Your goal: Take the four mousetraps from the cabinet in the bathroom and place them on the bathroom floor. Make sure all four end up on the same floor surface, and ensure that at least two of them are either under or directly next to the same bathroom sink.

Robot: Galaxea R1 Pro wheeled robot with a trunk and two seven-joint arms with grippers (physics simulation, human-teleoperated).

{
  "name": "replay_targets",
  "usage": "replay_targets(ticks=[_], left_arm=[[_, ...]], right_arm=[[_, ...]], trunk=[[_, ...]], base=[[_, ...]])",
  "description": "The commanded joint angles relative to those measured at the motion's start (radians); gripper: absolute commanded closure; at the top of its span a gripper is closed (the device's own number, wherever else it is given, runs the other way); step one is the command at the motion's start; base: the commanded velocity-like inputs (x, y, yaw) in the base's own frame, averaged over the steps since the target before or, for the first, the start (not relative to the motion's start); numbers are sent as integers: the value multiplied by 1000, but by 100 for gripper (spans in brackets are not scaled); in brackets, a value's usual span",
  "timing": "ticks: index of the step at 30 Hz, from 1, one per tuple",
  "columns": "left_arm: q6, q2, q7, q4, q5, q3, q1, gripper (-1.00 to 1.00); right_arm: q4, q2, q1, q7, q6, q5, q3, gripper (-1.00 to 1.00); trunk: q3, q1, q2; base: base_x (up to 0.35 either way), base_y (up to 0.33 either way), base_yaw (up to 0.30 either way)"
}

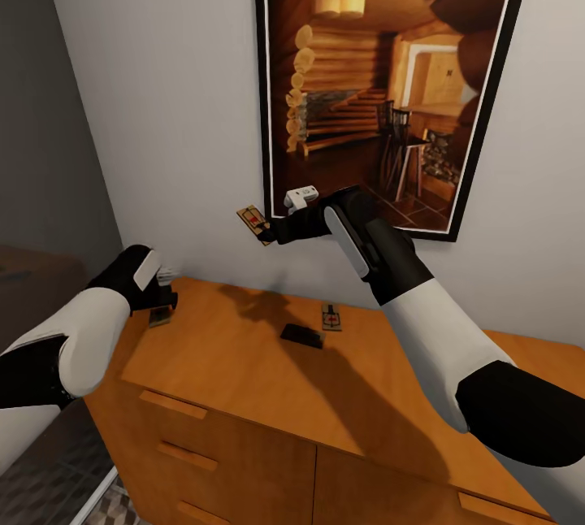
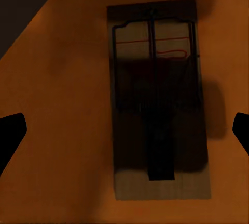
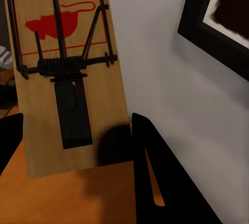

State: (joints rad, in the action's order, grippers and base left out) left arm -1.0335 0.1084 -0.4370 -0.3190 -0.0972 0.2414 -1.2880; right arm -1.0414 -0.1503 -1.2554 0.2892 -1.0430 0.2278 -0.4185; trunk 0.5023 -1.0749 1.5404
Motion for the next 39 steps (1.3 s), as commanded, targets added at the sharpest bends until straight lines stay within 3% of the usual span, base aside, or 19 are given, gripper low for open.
replay_targets(ticks=[1, 39], left_arm=[[-2, 0, -9, -1, -10, 3, -1, -100], [-2, -13, -9, 5, -13, 3, -1, -100]], right_arm=[[0, 0, -1, 1, -4, 2, 0, 100], [0, 0, -1, 1, -4, 2, 0, 100]], trunk=[[1, 0, 1], [1, 0, 1]], base=[[0, 0, 0], [0, 0, 0]])
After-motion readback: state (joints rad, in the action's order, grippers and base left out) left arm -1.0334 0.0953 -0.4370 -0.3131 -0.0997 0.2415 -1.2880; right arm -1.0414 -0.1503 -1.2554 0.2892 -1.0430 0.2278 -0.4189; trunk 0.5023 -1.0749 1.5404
